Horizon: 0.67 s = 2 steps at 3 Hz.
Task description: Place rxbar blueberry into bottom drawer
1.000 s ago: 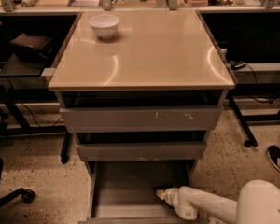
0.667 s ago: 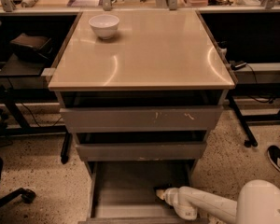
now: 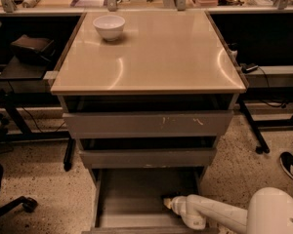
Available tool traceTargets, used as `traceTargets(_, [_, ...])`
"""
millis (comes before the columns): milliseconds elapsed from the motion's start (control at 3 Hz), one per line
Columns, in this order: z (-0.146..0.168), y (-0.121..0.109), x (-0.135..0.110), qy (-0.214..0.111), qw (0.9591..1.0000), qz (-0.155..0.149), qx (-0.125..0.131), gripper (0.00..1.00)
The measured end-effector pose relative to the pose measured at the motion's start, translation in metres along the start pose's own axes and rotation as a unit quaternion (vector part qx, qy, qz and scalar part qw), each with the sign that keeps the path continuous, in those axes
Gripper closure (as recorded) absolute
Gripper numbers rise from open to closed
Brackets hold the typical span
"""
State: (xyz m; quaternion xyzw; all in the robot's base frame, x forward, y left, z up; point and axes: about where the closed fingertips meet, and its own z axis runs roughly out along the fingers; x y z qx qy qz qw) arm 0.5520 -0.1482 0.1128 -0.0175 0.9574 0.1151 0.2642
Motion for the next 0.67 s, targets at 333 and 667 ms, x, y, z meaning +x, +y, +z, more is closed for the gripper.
traceTargets(333, [0.0, 0.0, 0.0, 0.0, 1.0, 0.0, 0.0, 0.0])
traceTargets(667, [0.0, 0.0, 0.0, 0.0, 1.0, 0.0, 0.0, 0.0])
